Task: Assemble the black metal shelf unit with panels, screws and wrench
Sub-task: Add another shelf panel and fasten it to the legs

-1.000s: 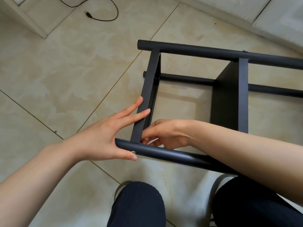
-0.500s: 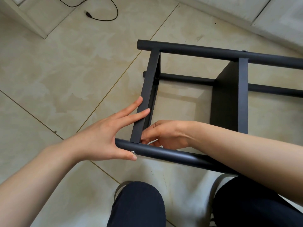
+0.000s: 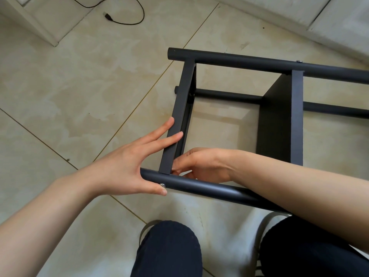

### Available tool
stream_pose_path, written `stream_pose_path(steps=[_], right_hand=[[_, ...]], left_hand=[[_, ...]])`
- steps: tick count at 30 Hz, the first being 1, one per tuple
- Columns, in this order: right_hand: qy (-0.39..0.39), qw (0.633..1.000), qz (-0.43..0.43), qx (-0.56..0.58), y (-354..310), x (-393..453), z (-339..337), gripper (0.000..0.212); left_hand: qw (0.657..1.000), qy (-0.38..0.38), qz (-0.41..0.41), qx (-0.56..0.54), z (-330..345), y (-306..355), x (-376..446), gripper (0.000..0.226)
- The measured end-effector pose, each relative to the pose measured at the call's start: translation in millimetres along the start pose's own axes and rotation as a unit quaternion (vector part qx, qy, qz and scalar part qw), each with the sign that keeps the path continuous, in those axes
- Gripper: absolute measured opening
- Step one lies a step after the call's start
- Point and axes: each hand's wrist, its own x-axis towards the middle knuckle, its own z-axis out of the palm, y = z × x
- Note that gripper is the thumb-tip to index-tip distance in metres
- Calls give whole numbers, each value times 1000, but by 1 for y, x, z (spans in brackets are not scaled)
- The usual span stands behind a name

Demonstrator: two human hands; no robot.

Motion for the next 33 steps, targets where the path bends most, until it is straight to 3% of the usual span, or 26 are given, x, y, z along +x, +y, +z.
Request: stream_pose_path(steps=[5,14,21,27,33], right_hand=[[35,999,13,-22,-4,1,3,31],[42,996,63,-46,-13,-1,8,28],[22,1000,8,6,-4,-2,6,20],[34,999,5,-5,-1,1,8,46],[82,995,-27,-49,-2,-5,11,31]], left_hand=[[1000,1,1,0,1,0,1,115],[1000,5,0,3,1,0,0,114],[1000,0,-4,1,0,1,0,115],[1000,-2,-8,7,0,2,0,116],[998,34,-17,-59,6,-2,-3,113]])
